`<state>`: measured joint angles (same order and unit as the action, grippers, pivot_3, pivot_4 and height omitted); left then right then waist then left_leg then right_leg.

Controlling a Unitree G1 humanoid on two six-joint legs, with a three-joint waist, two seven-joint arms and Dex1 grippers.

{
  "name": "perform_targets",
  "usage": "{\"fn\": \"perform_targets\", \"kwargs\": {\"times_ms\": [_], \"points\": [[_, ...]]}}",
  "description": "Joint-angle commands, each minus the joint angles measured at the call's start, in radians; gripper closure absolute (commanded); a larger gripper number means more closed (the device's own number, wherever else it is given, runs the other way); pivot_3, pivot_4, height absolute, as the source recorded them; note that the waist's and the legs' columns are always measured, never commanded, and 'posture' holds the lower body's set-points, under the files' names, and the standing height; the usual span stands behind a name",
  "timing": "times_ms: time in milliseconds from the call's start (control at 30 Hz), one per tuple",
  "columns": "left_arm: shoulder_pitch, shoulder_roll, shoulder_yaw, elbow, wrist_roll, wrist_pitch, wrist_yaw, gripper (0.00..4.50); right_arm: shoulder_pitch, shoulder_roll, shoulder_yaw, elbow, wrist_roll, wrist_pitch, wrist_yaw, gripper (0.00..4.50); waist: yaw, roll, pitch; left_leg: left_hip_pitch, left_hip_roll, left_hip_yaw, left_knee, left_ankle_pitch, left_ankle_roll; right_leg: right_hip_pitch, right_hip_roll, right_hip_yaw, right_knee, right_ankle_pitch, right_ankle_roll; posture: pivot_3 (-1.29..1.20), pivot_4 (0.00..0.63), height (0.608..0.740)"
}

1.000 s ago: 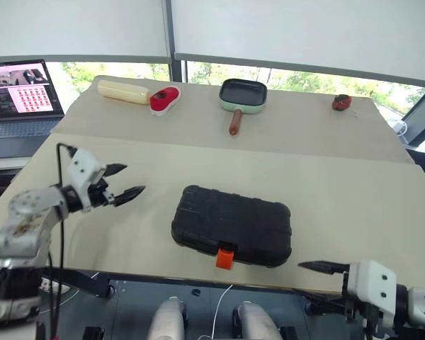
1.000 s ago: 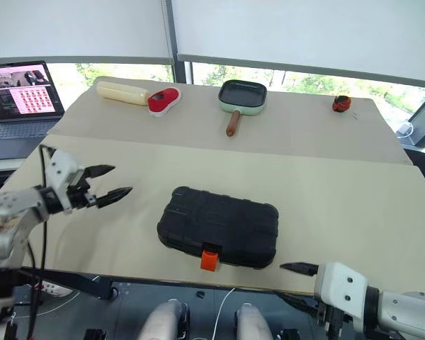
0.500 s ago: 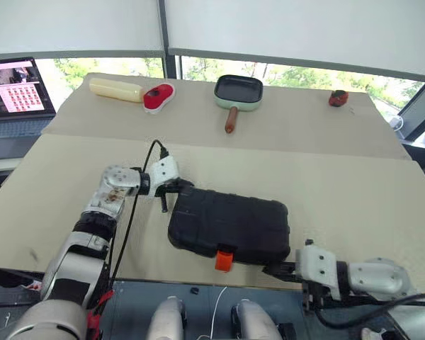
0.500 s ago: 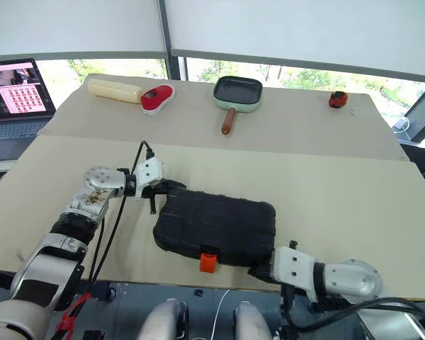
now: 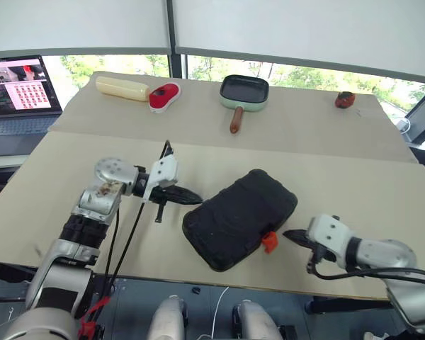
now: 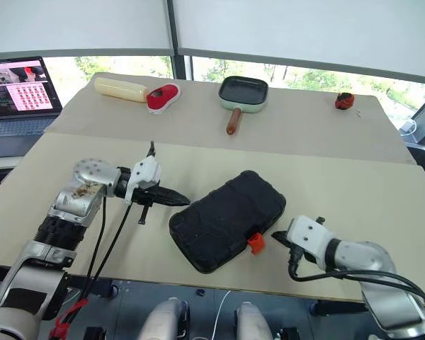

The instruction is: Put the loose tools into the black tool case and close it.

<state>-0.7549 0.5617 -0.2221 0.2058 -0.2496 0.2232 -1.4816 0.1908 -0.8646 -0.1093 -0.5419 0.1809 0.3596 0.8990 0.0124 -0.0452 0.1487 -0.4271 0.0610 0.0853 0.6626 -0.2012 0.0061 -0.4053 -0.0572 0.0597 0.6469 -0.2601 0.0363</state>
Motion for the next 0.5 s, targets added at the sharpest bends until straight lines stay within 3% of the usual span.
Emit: {"fn": "perform_targets", "kwargs": {"times_ms": [33,233,500], "points": [[0.003,-0.041,-0.073,-0.054,0.028,-0.041,-0.003,4.43,0.020,-0.023,-0.082,-0.113,0.091,0.055,0.034,4.50,-0.002,0.000,0.000,0.001,0.000,0.000,0.000,0.000,0.000,0.001,0.000,0.000,0.000,0.000,0.000,0.00,0.150,0.740],[0.018,-0.069,-0.187,0.053,0.175,-0.244,0.025,4.43,-0.024,-0.004,-0.030,-0.166,0.130,0.133,-0.008,4.50,-0.012,0.000,-0.001,0.002,0.001,-0.001,0.000,0.000,0.000,0.001,0.002,0.001,0.000,0.000,-0.001,0.00,0.150,0.740],[-0.010,-0.107,-0.194,0.136,0.189,-0.307,0.051,4.43,-0.097,0.048,0.183,-0.047,0.001,0.089,-0.068,4.50,-0.007,0.000,-0.002,0.003,0.000,-0.001,0.000,0.000,0.000,0.003,0.001,0.001,0.000,0.000,0.000,0.00,0.150,0.740]]}}
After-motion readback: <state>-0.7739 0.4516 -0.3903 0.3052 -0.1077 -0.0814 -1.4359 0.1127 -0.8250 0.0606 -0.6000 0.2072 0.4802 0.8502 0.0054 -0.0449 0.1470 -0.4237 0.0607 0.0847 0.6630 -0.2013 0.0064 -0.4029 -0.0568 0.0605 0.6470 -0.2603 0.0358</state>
